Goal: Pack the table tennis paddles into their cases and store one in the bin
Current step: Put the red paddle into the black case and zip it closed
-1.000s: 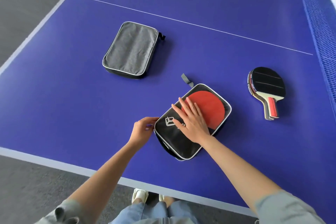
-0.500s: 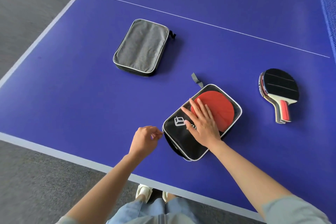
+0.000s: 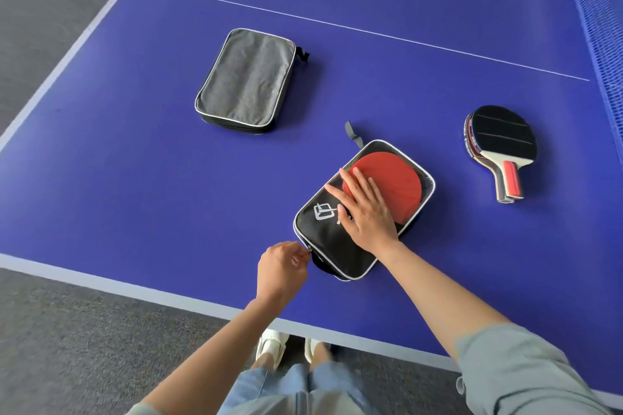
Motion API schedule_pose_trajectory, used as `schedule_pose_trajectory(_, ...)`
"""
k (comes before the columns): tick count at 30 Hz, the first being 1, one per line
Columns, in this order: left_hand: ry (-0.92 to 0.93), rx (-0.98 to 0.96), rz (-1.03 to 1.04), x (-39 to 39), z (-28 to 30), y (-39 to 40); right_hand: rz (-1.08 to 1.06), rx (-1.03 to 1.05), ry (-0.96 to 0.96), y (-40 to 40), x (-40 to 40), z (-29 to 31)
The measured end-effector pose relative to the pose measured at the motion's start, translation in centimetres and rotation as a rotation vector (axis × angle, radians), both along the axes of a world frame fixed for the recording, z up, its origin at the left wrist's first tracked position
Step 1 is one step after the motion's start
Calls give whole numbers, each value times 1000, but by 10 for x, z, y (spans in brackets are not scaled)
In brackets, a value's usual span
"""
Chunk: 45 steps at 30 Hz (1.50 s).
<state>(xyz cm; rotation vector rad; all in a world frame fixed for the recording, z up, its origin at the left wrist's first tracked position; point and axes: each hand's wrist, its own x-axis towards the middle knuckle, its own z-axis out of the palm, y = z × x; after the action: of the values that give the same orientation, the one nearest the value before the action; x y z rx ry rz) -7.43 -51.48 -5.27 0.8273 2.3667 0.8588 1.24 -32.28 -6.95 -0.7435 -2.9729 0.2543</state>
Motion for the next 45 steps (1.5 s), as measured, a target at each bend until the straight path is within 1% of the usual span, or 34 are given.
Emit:
schedule_pose_trajectory(4,-65,-54,2,-7,0,2,14,-48,-27,0,-2,5)
schedule_pose_trajectory(7,-112,-43,-65,-18,0,0,32,-130,-64,-1,-4,10)
schedule_pose_trajectory(9,-152,-9,-91,-21,-3,-2,-16,-277,29,-10,-1,17)
schedule_pose_trajectory(11,-237,1,-57,-22,-3,-4,-76,-407,219,-30,6,28)
schedule_pose_trajectory(13,-361,1,-2,-24,-1,-3,-118,-388,415,-57,14,35)
schedule_pose_trajectory(14,-417,5,14,-26,0,-3,-157,-396,446,-72,18,38)
schedule_pose_trajectory(15,-473,10,30,-27,1,-3,-216,-448,432,-86,21,40)
schedule_pose_trajectory(18,-622,16,83,-29,3,-4,-476,-772,222,-119,19,42)
schedule_pose_trajectory(19,-648,13,91,-30,4,-5,-533,-851,183,-126,15,41)
schedule_pose_trajectory(22,-670,18,85,-30,6,-7,-619,-937,134,-135,-1,41)
schedule_pose_trajectory(24,-641,25,66,-31,6,-8,-747,-1007,168,-135,-9,40)
schedule_pose_trajectory(25,-614,30,41,-31,7,-9,-825,-1063,220,-137,-12,39)
schedule_pose_trajectory(27,-567,44,-16,-31,8,-11,-913,-1119,321,-140,-14,37)
schedule_pose_trajectory(30,-525,56,-114,-29,7,-14,-961,-1101,432,-145,-14,31)
schedule_pose_trajectory(34,-482,69,-190,-30,6,-13,-1097,-1174,613,-148,-16,27)
schedule_pose_trajectory(38,-494,29,-269,-35,2,-13,-1180,-1208,706,-151,-18,26)
schedule_pose_trajectory(40,-454,46,-271,-41,1,-14,-1211,-1254,737,-151,-18,25)
schedule_pose_trajectory(41,-368,80,-242,-45,1,-14,-1224,-1271,737,-151,-17,25)
schedule_pose_trajectory(43,-42,156,-243,-53,1,-12,-1229,-1278,720,-150,-16,24)
schedule_pose_trajectory(44,114,181,-310,-56,1,-9,-1217,-1271,710,-149,-15,24)
schedule_pose_trajectory(45,218,203,-416,-58,1,-6,-1198,-1263,704,-149,-13,23)
